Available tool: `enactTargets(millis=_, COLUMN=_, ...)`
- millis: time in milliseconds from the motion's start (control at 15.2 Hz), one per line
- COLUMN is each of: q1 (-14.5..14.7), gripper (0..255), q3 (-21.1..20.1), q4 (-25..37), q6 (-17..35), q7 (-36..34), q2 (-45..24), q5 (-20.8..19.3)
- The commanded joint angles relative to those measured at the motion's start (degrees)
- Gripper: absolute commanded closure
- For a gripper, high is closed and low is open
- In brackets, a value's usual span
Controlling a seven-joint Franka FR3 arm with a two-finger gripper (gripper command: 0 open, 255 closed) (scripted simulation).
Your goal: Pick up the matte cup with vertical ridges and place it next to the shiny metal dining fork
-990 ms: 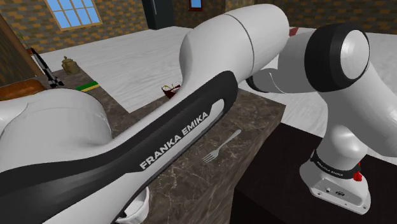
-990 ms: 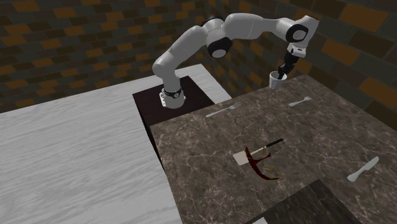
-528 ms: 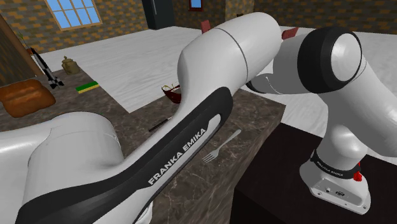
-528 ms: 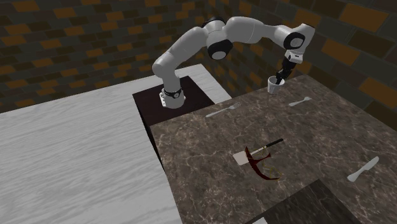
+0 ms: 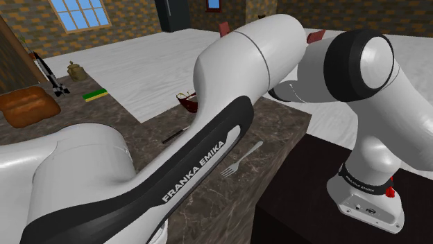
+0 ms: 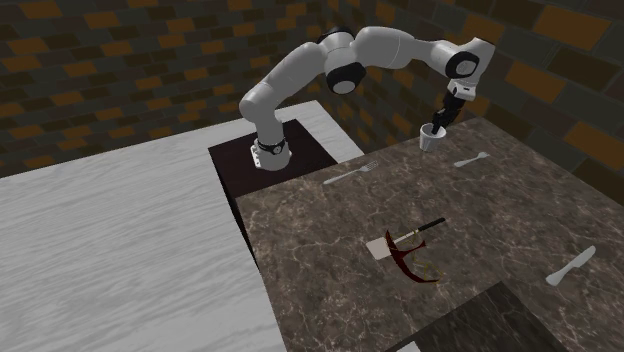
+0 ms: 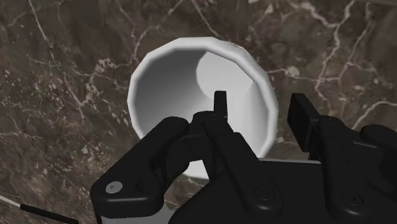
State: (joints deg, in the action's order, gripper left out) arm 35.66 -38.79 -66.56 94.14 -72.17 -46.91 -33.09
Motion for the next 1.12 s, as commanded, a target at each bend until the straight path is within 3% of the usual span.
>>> enactTargets(millis=0, q1=0.0, gripper=0, q3=0.0, q4=0.0, q6=0.0, q7=0.0, q2=0.0, q5=0.0)
enactTargets(millis=264, q1=0.0, gripper=0, q3=0.0, q4=0.0, q6=0.0, q7=0.0, q2=0.0, q5=0.0)
enactTargets(millis=528, q1=3.7, gripper=0, q3=0.2, q4=10.1, q6=-7.8, q7=1.8, q2=-1.1, q5=0.2)
enactTargets(millis=1056, q1=3.7, gripper=0, q3=0.2, q4=10.1, q6=-7.8, q7=1.8, q2=-1.1, q5=0.2)
